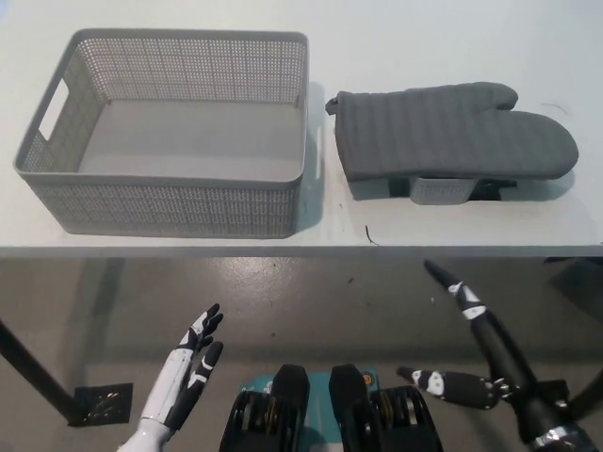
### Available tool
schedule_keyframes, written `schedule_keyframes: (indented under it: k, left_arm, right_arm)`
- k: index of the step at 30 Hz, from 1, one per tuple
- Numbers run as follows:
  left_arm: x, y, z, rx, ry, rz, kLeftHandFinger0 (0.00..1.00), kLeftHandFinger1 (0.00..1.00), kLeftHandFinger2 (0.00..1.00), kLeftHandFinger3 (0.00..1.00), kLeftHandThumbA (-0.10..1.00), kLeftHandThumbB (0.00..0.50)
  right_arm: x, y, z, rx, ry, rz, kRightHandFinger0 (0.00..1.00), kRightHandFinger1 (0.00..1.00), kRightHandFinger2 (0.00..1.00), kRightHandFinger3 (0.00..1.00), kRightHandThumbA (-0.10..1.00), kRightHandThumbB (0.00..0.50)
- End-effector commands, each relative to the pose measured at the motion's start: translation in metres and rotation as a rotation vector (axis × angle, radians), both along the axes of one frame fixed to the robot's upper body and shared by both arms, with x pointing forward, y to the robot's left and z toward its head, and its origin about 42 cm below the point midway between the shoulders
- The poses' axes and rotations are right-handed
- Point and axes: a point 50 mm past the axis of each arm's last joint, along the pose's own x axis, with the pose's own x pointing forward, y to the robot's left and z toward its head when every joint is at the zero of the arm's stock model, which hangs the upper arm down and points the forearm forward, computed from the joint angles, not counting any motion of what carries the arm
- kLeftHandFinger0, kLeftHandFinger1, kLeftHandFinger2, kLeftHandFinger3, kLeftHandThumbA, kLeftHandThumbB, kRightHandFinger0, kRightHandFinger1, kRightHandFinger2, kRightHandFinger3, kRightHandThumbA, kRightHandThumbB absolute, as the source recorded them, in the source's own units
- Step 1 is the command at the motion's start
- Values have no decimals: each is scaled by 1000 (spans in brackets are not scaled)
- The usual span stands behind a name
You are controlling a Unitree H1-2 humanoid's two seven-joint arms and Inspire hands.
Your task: Usethe right hand to pick up a oven gloves on top of a leveled container and place it into another larger container on the left side
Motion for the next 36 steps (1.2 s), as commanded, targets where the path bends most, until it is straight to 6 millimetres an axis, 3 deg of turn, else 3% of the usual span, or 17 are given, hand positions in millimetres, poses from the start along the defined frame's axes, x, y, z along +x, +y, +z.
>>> schedule_keyframes:
  k: [1,6,9,12,18,20,25,29,36]
  left_arm:
    - [5,2,15,-42,-118,-42,1000,1000,1000,1000,1000,206]
    - [5,1,16,-56,-118,-35,1000,1000,1000,1000,1000,189]
    - [6,1,15,-55,-115,-36,1000,1000,1000,1000,1000,194]
    - [6,1,14,-62,-117,-37,1000,1000,1000,1000,1000,197]
    - [6,0,13,-65,-114,-43,1000,1000,1000,1000,1000,189]
    - [6,0,13,-65,-112,-43,1000,1000,1000,1000,1000,208]
    - [5,0,12,-69,-109,-42,1000,1000,1000,1000,1000,190]
    - [5,1,10,-70,-109,-41,1000,1000,1000,1000,1000,187]
    - [5,1,11,-68,-105,-40,1000,1000,1000,1000,1000,192]
  right_arm:
    - [-2,-28,61,-274,-308,-195,1000,1000,1000,1000,1000,192]
    - [5,-54,90,-403,-344,-294,1000,1000,1000,1000,1000,201]
    - [13,-65,96,-468,-353,-347,1000,1000,1000,1000,1000,157]
    - [26,-77,99,-533,-356,-407,1000,1000,1000,1000,1000,149]
    - [64,-100,100,-657,-320,-486,1000,1000,1000,1000,1000,187]
    - [75,-104,99,-703,-303,-504,1000,1000,1000,1000,1000,209]
    - [105,-110,93,-774,-285,-549,1000,1000,1000,1000,1000,211]
    - [126,-115,87,-781,-265,-561,1000,1000,1000,1000,1000,269]
    - [153,-112,85,-792,-255,-580,1000,1000,1000,1000,1000,275]
